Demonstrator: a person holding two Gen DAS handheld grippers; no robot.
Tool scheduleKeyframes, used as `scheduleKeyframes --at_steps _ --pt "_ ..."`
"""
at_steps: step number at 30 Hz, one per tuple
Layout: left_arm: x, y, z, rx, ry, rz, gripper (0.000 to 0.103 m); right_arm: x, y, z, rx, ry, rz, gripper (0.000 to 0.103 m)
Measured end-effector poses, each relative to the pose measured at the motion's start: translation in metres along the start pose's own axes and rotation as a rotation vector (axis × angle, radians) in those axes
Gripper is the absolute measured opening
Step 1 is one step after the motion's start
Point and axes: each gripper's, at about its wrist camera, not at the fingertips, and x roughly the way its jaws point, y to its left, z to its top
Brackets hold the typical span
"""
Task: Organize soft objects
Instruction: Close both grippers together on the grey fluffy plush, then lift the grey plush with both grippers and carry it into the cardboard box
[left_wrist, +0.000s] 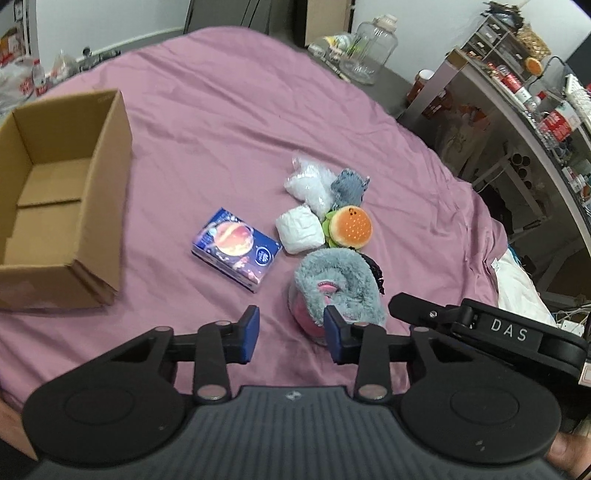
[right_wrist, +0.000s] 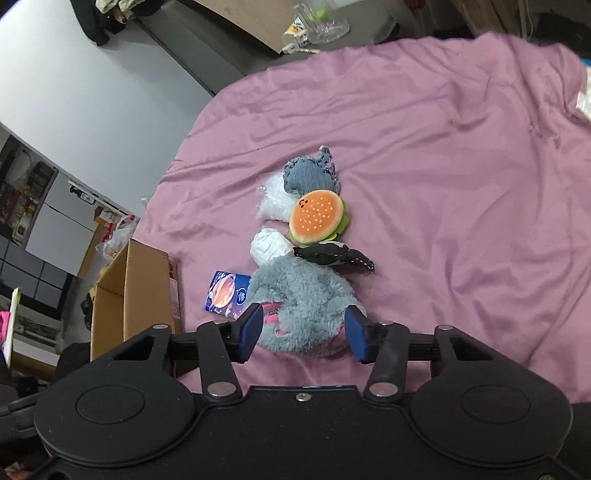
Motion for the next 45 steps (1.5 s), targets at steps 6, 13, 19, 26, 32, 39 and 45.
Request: scheduleKeyframes --at_steps 6,13,19,26,32,39,45 --pt "0.019 -0.001 0.007 -0.035 0.011 -0.023 0.030 0.018 -0.008 0.005 0.018 0.034 0.044 0.043" --pt "0.042 -0.002 0.011 -0.079 0.042 -0.054 0.028 0.034 -0.018 0.013 0.052 0.059 0.064 0.039" --pt "0.061 0.000 0.011 -0.113 0.071 -0.051 0.028 0.044 -0.027 0.018 0.088 0.074 0.051 0.039" --pt "0.076 -0.004 0.010 -0.127 0.090 -0.060 0.028 0.054 -0.032 0.021 0.092 0.082 0.021 0.043" --pt "0.081 0.003 0.008 -0.183 0.094 -0.079 0.024 0.059 -0.032 0.020 0.081 0.108 0.016 0.047" --pt "0.075 0.006 0.006 -0.202 0.087 -0.095 0.016 0.057 -0.022 0.017 0.030 0.107 0.004 0.031" --pt "0.055 0.009 0.009 -0.199 0.061 -0.099 0.016 0.043 -0.002 0.014 -0.037 0.090 0.009 0.020"
